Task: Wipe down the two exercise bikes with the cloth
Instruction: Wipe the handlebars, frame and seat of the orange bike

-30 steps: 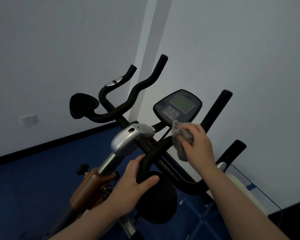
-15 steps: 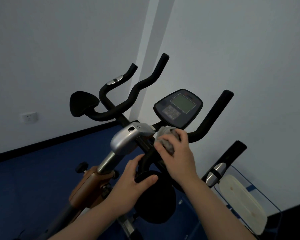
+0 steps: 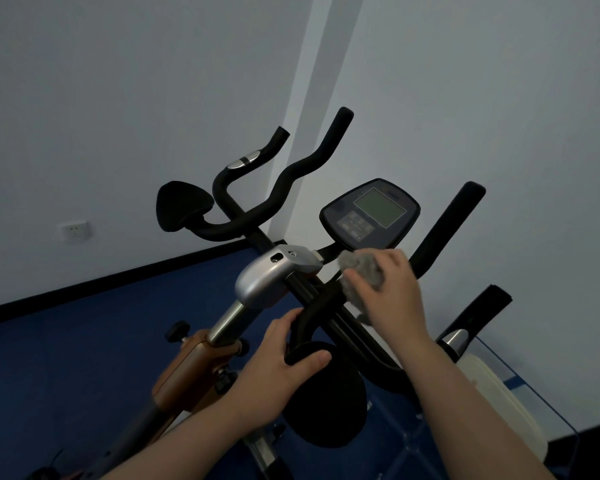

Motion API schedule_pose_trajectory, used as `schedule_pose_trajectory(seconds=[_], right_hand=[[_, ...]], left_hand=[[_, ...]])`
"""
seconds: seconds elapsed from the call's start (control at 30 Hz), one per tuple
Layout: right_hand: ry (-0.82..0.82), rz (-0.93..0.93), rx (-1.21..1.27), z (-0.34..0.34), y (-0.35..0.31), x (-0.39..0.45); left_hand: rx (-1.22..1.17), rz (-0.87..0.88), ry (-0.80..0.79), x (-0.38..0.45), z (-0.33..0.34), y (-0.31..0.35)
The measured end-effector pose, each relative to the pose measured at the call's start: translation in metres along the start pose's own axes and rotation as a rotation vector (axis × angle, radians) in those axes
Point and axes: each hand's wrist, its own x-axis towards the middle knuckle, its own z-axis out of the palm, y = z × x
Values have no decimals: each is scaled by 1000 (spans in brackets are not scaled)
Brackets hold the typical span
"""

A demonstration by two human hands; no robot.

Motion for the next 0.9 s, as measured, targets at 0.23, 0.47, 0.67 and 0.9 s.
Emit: schedule_pose_trajectory(seconds=[0.23, 0.47, 0.67, 0.9], right_hand=[[-166, -129, -3, 19, -10, -17], [-1, -18, 21, 18, -6, -14], [48, -35, -8, -4, 11, 6], [-324, -261, 53, 15, -6, -15]], left_hand=[[10, 6, 10, 1, 1, 1], [2, 7, 13, 1, 1, 1], [4, 0, 12, 1, 1, -1], [30, 6, 37, 2, 1, -1]])
